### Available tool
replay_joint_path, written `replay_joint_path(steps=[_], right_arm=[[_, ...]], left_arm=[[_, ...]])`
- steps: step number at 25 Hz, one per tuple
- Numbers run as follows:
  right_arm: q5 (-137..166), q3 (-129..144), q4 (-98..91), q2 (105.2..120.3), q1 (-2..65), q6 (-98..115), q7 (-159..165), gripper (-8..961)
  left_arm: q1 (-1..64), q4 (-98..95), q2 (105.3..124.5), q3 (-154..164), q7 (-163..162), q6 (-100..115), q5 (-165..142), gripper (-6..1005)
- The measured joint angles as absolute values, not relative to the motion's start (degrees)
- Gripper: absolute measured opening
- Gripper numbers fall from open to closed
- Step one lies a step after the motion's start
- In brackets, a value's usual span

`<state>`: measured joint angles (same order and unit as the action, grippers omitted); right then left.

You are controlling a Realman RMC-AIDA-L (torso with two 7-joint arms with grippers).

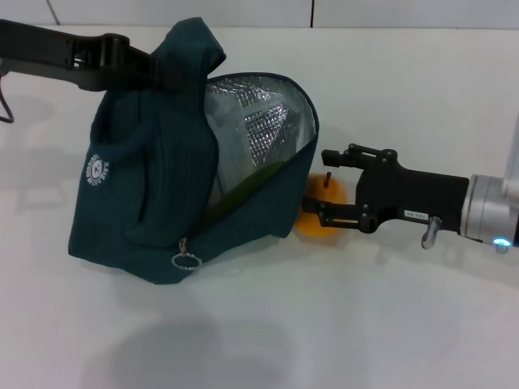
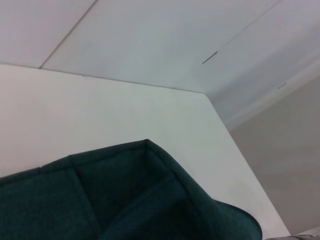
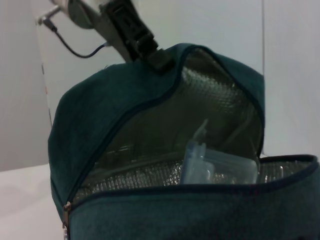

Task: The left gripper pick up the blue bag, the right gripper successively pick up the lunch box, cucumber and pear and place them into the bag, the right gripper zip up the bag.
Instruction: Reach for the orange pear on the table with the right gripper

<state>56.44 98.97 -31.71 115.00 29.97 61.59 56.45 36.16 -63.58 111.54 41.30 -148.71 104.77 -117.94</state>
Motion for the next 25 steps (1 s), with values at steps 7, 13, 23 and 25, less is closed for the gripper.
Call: replay_joint_path(steps=[7,13,23,25], right_arm=[[56.60,98.59,-31.90,115.04,30.51,60.61,56.40,689],[56.64,98.61,-31.58,115.00,30.75,60.40,56.20,459],[56.83,98.89,-30.27,115.18,32.24,60.20,56.30,258],[57.51,98.74,-30.29,115.16,32.31,60.20,56.47,245]], left_arm=[[36.21,-63.65,111.53,41.31,-148.59,104.77,-117.94,44],[36.45,-63.69,111.53,41.31,-148.65,104.68,-117.94,44],[36.73,-63.69,111.53,41.31,-148.55,104.57,-117.95,43],[36.74,-63.52,111.53,41.31,-148.46,104.53,-117.95,43]])
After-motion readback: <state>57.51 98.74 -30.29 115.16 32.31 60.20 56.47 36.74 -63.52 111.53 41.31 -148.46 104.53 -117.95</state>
